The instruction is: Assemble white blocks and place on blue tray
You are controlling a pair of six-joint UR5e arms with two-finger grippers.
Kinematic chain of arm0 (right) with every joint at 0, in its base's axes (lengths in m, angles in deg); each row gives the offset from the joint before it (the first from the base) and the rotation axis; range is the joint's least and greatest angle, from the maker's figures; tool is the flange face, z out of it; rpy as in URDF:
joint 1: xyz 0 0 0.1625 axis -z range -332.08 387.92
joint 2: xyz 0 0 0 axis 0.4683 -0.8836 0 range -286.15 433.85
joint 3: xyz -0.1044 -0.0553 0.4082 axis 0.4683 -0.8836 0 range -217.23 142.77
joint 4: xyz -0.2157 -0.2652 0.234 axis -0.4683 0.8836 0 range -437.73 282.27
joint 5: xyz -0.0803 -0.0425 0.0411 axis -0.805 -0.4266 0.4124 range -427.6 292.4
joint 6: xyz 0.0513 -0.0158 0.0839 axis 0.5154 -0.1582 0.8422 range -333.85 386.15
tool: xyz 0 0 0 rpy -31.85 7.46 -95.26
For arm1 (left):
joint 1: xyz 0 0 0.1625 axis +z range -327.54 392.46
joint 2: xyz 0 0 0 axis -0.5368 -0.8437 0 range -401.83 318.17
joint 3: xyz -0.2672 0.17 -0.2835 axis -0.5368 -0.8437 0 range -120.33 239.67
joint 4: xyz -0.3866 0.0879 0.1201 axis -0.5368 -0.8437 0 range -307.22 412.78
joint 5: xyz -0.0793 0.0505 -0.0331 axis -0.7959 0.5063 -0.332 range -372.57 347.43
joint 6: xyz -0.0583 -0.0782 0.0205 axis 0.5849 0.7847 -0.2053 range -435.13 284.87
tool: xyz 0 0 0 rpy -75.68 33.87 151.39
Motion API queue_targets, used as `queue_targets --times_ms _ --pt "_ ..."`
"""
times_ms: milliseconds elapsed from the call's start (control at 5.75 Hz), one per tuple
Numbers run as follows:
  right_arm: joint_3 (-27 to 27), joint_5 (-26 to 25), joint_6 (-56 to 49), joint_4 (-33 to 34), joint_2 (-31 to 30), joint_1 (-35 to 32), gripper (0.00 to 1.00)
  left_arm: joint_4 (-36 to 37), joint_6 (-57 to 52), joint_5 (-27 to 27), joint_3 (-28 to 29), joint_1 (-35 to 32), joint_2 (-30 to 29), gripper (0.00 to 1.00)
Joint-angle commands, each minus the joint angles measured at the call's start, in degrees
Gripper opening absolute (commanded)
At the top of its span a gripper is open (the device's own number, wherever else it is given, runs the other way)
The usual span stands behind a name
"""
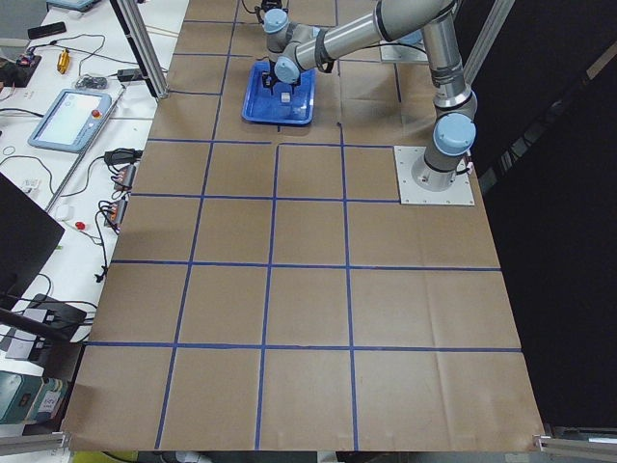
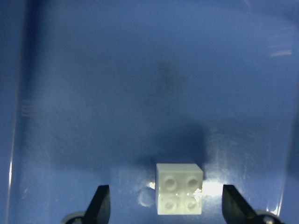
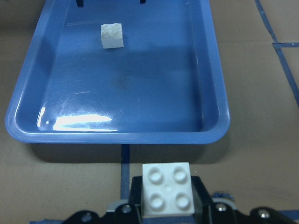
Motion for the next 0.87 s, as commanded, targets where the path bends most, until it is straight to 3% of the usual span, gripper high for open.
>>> queue_targets --times_ms 0,174,522,696 --pt "3.4 0.2 0.3 4.7 0.0 -3.6 0.19 -11.0 1.4 0.3 0.4 2.5 9.1 0.87" --pt "5.3 0.4 4.6 9.1 0.0 -6.4 0.19 -19.2 2.5 0.5 0.4 4.0 14.5 0.88" --pt "10.3 0.4 15.0 23.6 0.6 -13.4 0.19 -24.9 11.1 1.7 0.6 6.9 20.2 0.88" --pt "11.5 0.5 19.2 28.0 0.8 -15.5 0.19 -25.2 19.6 1.8 0.4 8.5 23.8 0.95"
